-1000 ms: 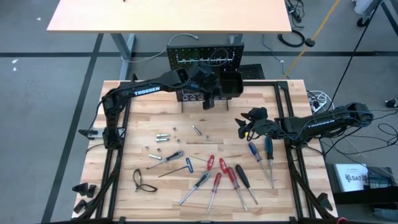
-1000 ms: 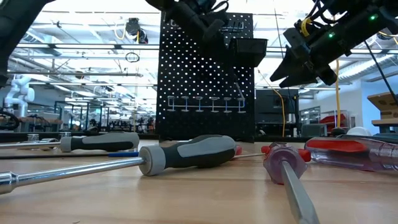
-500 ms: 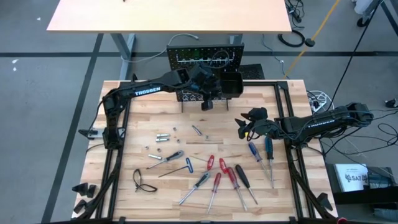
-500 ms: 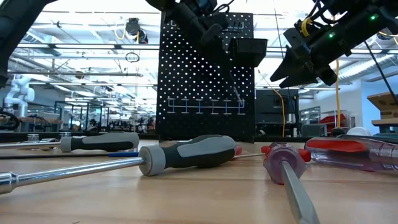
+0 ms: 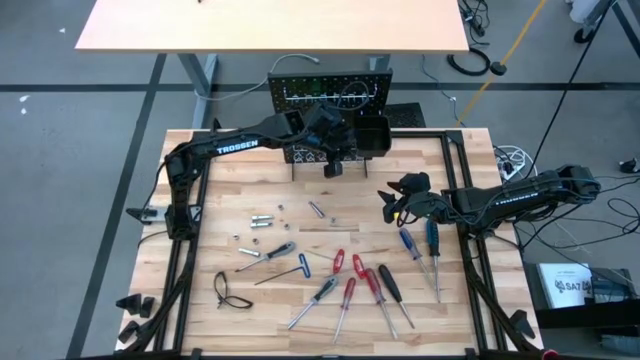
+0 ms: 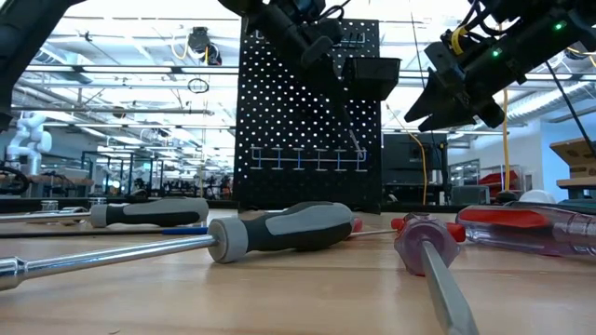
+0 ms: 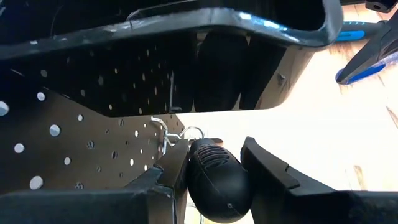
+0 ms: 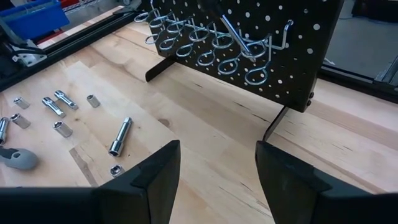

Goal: Hang tools onto peg board
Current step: Hang the black screwdriver on the pegboard

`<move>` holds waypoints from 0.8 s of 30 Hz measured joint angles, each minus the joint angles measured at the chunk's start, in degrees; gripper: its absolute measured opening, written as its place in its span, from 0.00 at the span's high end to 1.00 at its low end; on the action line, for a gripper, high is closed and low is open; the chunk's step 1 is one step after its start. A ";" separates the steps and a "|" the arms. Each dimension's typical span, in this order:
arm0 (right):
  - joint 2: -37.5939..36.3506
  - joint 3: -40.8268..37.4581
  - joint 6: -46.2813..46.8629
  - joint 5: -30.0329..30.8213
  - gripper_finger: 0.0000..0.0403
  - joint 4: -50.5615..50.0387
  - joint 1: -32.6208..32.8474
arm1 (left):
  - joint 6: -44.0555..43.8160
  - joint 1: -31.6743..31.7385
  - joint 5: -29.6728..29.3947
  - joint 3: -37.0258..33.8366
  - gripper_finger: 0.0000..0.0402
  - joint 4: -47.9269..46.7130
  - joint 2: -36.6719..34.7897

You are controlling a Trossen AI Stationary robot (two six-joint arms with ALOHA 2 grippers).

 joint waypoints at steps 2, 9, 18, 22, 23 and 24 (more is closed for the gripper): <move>0.00 0.00 0.24 0.00 0.51 -0.01 0.00 | 0.02 0.00 -0.02 -0.02 0.70 -0.16 0.00; 0.02 0.00 0.67 -0.07 0.51 0.01 0.00 | -1.00 0.06 0.64 1.30 0.70 -2.61 0.61; 0.00 0.00 0.85 -0.16 0.51 0.14 0.00 | 0.63 0.26 1.45 8.57 0.70 -7.12 5.84; 0.00 0.00 1.10 -0.17 0.51 0.06 0.00 | 2.00 0.48 1.09 8.68 0.70 -7.90 6.33; 0.02 0.00 1.07 -0.18 0.51 0.02 0.00 | 2.13 0.46 0.87 8.68 0.70 -8.02 6.47; 0.02 0.00 1.06 -0.16 0.51 0.01 0.00 | 2.15 0.46 0.71 8.68 0.70 -8.17 6.58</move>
